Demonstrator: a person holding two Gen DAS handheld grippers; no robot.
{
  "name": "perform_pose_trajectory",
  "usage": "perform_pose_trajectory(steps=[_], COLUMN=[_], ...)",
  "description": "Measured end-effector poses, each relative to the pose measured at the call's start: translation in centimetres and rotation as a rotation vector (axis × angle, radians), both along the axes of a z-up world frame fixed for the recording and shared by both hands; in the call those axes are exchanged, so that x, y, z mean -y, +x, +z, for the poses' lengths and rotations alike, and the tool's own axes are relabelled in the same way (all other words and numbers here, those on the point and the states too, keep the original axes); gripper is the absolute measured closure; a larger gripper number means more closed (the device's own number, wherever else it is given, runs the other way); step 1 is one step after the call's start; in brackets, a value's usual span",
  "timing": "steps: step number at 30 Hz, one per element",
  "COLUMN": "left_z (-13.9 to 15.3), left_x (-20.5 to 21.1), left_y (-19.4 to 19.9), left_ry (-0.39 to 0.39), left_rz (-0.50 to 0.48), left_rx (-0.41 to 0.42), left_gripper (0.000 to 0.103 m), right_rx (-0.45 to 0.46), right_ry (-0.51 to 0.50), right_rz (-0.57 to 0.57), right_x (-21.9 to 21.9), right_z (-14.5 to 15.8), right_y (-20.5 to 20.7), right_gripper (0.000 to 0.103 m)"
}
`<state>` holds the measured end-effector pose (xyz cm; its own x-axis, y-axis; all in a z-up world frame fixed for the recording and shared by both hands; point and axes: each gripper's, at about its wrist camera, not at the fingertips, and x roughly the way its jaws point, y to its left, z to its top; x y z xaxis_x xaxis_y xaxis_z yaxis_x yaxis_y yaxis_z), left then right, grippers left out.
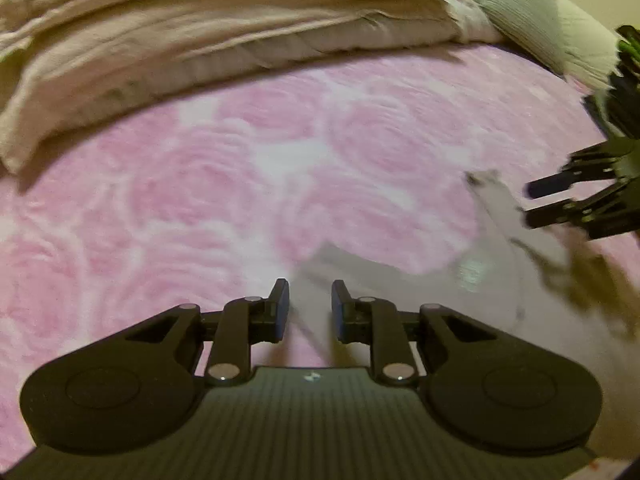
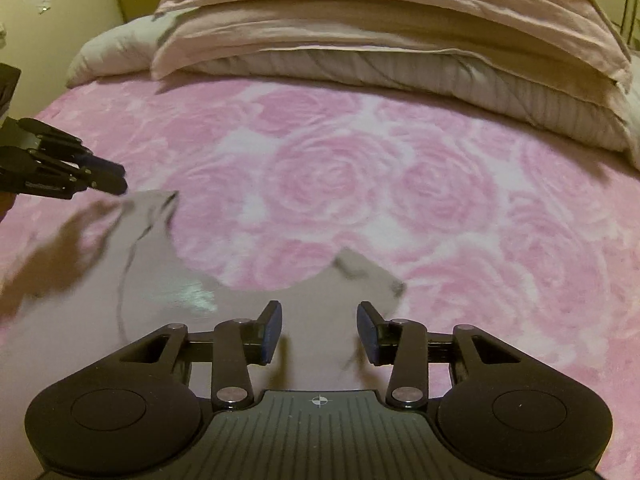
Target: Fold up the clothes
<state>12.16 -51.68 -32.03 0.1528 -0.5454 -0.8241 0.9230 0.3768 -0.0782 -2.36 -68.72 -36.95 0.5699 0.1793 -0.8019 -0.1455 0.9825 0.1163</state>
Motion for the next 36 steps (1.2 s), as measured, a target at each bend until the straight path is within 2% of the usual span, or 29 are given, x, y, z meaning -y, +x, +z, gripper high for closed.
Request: perform_pose_trajectory(steps=[4, 6, 7, 8, 10, 12, 14, 16, 17, 21, 24, 25, 26, 28, 29, 30, 31, 34, 35, 36], left_z=[-1.8, -2.8, -2.8, -2.6, -1.7, -1.0, -0.4, -0.4, -0.7, -3.1, -3.3, -3.1, -2.7, -1.6, -1.2, -1.1, -1.4, -3.0, -2.9, -2.6], left_x=[2.1, 3.0, 3.2, 3.2, 3.0, 2.9, 2.6, 2.4, 2.4, 3.3, 3.1, 3.1, 3.0, 2.4, 2.1, 2.0, 2.2, 2.5, 2.1, 1.8], left_y=[-1.3, -1.8, -1.8, -1.8, -1.6, -1.0, -0.2, 0.9, 1.4, 1.9, 2.0, 2.0, 2.0, 1.8, 2.0, 2.0, 2.0, 2.5, 2.7, 2.7], left_ry=[0.042, 0.083, 0.069, 0.036, -0.056, -0.094, -0.092, -0.056, -0.025, 0.074, 0.065, 0.065, 0.053, -0.014, -0.038, -0.048, -0.034, 0.053, 0.038, 0.034], left_rz=[0.001, -0.008, -0.002, 0.009, 0.039, 0.057, 0.079, 0.098, 0.088, -0.064, -0.084, -0.087, -0.093, -0.059, -0.036, -0.016, -0.006, 0.044, 0.061, 0.083], left_rx=[-0.039, -0.018, -0.020, -0.042, -0.066, -0.068, -0.027, 0.014, 0.032, 0.027, 0.022, 0.013, -0.005, 0.034, 0.035, 0.036, 0.045, 0.030, 0.025, 0.035], left_gripper=[0.084, 0.086, 0.099, 0.103, 0.103, 0.103, 0.099, 0.097, 0.096, 0.089, 0.091, 0.099, 0.101, 0.101, 0.101, 0.101, 0.101, 0.093, 0.092, 0.087], right_rx=[-0.041, -0.046, -0.050, -0.054, -0.054, -0.057, -0.047, -0.026, -0.016, 0.011, 0.034, 0.035, 0.030, 0.009, -0.008, -0.001, 0.005, 0.023, 0.026, 0.038], right_ry=[0.015, 0.010, 0.008, 0.009, 0.010, 0.010, 0.008, -0.005, -0.014, -0.077, -0.100, -0.092, -0.076, -0.041, -0.033, -0.032, -0.042, -0.069, -0.081, -0.097], right_rz=[-0.006, -0.003, -0.006, -0.013, -0.024, -0.035, -0.043, -0.043, -0.044, -0.045, -0.034, -0.023, 0.002, 0.091, 0.132, 0.155, 0.151, 0.079, 0.064, 0.056], right_x=[-0.8, -0.8, -0.7, -0.5, -0.1, 0.4, 0.8, 1.2, 1.5, 2.9, 4.3, 4.7, 5.0, 5.0, 4.9, 4.8, 4.7, 4.8, 4.5, 4.3], right_z=[-1.1, -1.4, -1.4, -1.5, -1.6, -1.6, -1.4, -1.0, -0.9, -1.2, -1.7, -1.9, -2.2, -2.8, -3.1, -3.0, -2.9, -2.9, -3.0, -2.9], right_y=[-0.8, -1.3, -1.4, -1.5, -1.6, -1.5, -1.2, -1.0, -0.8, 0.9, 2.4, 3.0, 3.6, 4.7, 5.1, 5.5, 5.9, 6.5, 6.4, 6.2], right_gripper=[0.064, 0.064, 0.064, 0.064, 0.064, 0.064, 0.064, 0.064, 0.064, 0.062, 0.058, 0.058, 0.058, 0.058, 0.067, 0.080, 0.102, 0.102, 0.101, 0.099])
